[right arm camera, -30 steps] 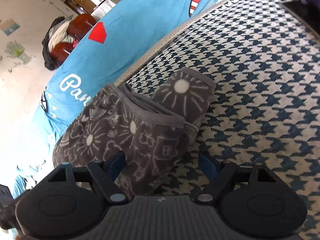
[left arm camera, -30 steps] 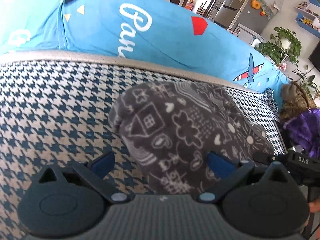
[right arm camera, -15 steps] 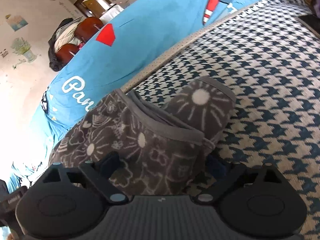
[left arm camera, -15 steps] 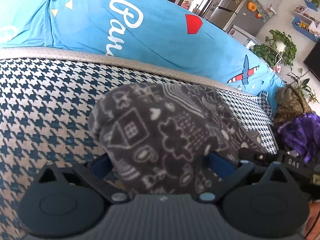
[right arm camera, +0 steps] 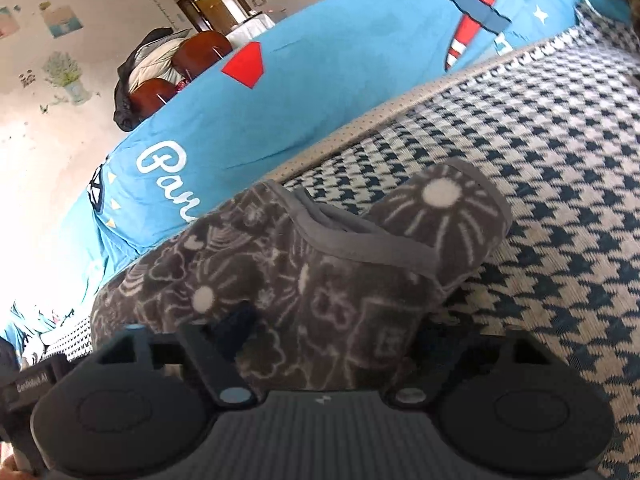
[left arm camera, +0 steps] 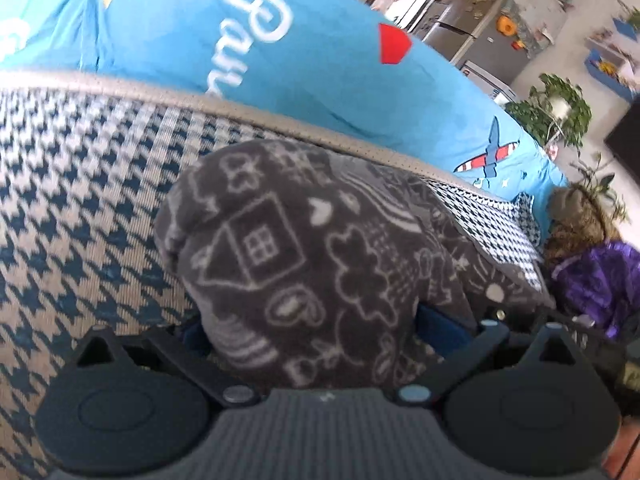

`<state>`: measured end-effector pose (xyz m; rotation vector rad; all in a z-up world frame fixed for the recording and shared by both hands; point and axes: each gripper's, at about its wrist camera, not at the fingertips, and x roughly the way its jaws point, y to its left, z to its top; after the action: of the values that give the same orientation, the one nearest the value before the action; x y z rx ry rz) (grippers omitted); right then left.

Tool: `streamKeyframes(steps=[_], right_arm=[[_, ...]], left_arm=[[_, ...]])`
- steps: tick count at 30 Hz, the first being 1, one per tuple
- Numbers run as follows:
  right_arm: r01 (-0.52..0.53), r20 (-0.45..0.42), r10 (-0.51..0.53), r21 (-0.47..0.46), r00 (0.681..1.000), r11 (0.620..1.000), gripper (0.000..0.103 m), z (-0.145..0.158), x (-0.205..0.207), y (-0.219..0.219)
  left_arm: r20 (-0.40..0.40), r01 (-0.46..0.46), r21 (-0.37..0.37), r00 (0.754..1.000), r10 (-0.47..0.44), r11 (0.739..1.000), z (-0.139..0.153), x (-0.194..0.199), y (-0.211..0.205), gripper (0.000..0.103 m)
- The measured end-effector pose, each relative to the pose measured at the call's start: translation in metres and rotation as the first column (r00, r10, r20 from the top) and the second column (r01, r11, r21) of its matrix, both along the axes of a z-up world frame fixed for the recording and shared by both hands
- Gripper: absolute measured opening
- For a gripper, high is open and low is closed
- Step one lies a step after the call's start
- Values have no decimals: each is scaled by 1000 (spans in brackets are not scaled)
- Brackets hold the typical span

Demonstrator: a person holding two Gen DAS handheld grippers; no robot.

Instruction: Fold clothes

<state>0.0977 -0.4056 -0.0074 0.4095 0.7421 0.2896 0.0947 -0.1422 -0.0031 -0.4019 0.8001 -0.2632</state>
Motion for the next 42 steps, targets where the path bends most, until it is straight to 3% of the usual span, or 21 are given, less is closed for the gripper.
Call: streamKeyframes(steps=[2, 4, 7, 14, 24, 29, 42], right_arm=[[-8, 32, 9, -43, 999, 999, 52, 6, -2, 6], [-14, 61, 19, -83, 998, 996, 44, 13, -4, 12], [-19, 90, 27, -86, 996, 996, 41, 19, -6, 12], [-46, 143, 55, -69, 988, 997, 40, 35, -13, 18], [-113, 163, 120, -50, 979, 992, 40, 54, -27, 57], [-152, 138, 158, -56, 978, 987, 40, 58, -36, 83], [-232, 97, 238, -69, 966, 970, 40, 56, -61, 139]], left_arm=[[31, -3, 32, 1000, 2, 999, 5, -5, -6, 100], [56, -3, 54, 998, 0, 999, 10, -10, -10, 95], [80, -7, 52, 997, 3, 999, 17, -15, -9, 90], [149, -39, 82, 989, 27, 996, 40, -29, -1, 90], [162, -106, 132, 983, 83, 986, 64, -57, 38, 90], [148, -138, 171, 982, 113, 976, 64, -73, 58, 90], [103, -230, 175, 971, 214, 957, 51, -109, 110, 91]])
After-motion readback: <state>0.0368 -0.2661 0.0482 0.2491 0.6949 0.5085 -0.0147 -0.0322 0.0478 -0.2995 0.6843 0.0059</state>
